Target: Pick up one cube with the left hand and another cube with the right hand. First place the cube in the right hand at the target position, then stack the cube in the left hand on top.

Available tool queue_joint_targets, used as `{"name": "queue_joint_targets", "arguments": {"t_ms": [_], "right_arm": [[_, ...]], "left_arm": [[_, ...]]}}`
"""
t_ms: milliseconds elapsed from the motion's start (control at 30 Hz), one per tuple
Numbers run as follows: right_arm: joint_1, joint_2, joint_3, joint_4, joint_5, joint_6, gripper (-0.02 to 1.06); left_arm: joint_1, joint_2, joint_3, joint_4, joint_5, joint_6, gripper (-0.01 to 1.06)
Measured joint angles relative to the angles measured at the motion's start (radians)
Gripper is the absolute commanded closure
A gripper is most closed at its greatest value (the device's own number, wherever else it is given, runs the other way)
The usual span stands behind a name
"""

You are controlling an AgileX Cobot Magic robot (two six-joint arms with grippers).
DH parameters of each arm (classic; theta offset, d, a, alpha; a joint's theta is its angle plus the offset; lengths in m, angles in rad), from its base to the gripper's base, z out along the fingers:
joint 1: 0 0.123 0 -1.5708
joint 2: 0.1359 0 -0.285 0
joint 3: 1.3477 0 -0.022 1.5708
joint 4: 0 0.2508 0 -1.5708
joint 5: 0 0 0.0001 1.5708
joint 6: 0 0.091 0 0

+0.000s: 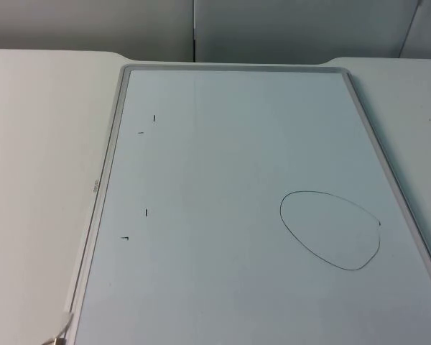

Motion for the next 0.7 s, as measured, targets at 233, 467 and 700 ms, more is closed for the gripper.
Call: {"name": "queue_joint_targets", "arguments": {"t_ms": [233,467,700], "right_arm": [[0.0,-0.212,0.313,0.0,0.007,0.04,1.05],[0.0,-0.444,0.629,0.0,-0.061,0.139,1.05],[0.0,-0.521,0.834,0.0,-0.131,0.224,1.05]], "left_arm": [[0.0,0.0,0.0,0.0,0.001,0.015,1.04],[0.0,0.0,0.0,0.0,0.001,0.033,1.04],[0.0,0.0,0.0,0.0,0.001,0.04,1.04]]}}
